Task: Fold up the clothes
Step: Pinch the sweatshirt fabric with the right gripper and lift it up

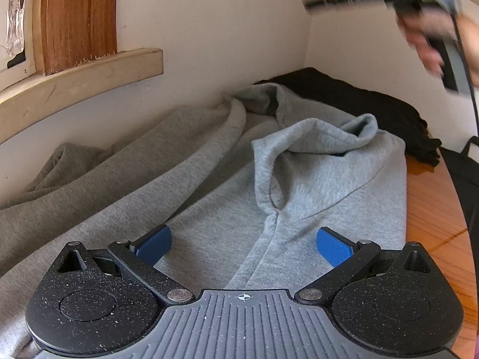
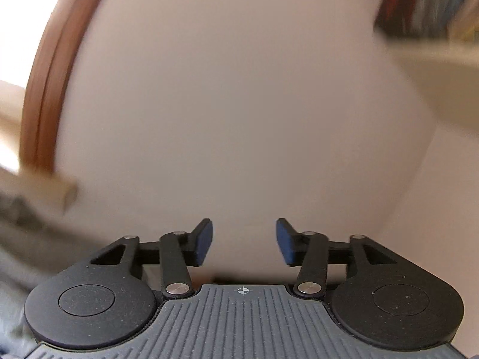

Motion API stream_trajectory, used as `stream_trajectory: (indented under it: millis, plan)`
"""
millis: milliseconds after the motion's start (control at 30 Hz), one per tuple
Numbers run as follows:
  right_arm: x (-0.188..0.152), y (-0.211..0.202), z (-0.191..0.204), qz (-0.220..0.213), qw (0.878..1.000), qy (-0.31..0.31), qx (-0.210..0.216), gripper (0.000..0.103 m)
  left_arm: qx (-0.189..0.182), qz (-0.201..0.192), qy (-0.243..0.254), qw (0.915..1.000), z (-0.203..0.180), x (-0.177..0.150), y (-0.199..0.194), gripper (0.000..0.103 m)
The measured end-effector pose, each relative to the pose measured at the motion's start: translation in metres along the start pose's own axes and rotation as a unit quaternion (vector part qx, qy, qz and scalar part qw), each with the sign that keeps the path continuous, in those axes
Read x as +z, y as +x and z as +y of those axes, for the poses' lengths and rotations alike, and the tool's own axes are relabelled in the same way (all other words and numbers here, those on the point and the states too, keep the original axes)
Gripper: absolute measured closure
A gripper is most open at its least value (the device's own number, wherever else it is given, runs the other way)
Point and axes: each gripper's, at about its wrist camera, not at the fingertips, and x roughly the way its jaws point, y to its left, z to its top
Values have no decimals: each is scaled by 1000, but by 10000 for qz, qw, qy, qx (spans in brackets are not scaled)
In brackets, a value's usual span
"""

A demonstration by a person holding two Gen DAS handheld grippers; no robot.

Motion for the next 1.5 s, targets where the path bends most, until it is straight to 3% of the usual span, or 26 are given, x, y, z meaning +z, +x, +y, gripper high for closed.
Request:
stream_trajectory:
  millis: [133, 233, 367, 433, 467, 500, 633, 867, 1067, 1100, 1133, 1167, 1200, 1500]
  plan:
    - [-48, 5, -2, 777, 9950, 432, 455, 43, 24, 11, 28, 10000, -2, 0, 2, 0]
    - [-79, 12, 1, 1280, 9869, 641, 744, 42, 25, 12, 30, 10000, -1, -3, 3, 0]
    - [-98, 20, -2, 1564, 9790, 917, 934, 41, 13, 8, 18, 10000, 3, -1, 0, 0]
    - [-97, 23, -8, 1588, 9744, 1134, 1113, 54, 18, 11, 25, 10000, 3, -1, 0, 0]
    - [-95, 23, -12, 1589, 9719, 1239, 1215, 85, 19, 11, 27, 10000, 4, -1, -1, 0]
    - [-89, 23, -13, 1450, 9747, 1238, 1169, 98, 20, 11, 27, 10000, 4, -1, -2, 0]
    - [-64, 22, -16, 789, 9864, 1151, 867, 99, 32, 15, 42, 10000, 4, -2, -4, 0]
    - [-4, 30, -2, -428, 9950, 897, 107, 99, 42, 21, 58, 10000, 3, -1, -2, 0]
    - [14, 38, 17, -875, 9928, 810, 114, 98, 71, 34, 91, 9999, 2, -1, -3, 0]
    - [13, 38, 20, -891, 9928, 787, 161, 93, 74, 36, 96, 9999, 2, -1, -3, 0]
    - [11, 37, 22, -866, 9931, 770, 171, 88, 78, 37, 100, 9999, 2, -1, -3, 0]
    - [9, 36, 22, -769, 9939, 765, 192, 69, 80, 38, 103, 9999, 2, -1, -4, 0]
    - [4, 36, 20, -640, 9946, 788, 220, 58, 81, 38, 105, 9999, 2, -1, -6, 0]
    - [-63, 32, -9, 706, 9901, 1077, 561, 57, 88, 42, 116, 9999, 7, -1, -7, 0]
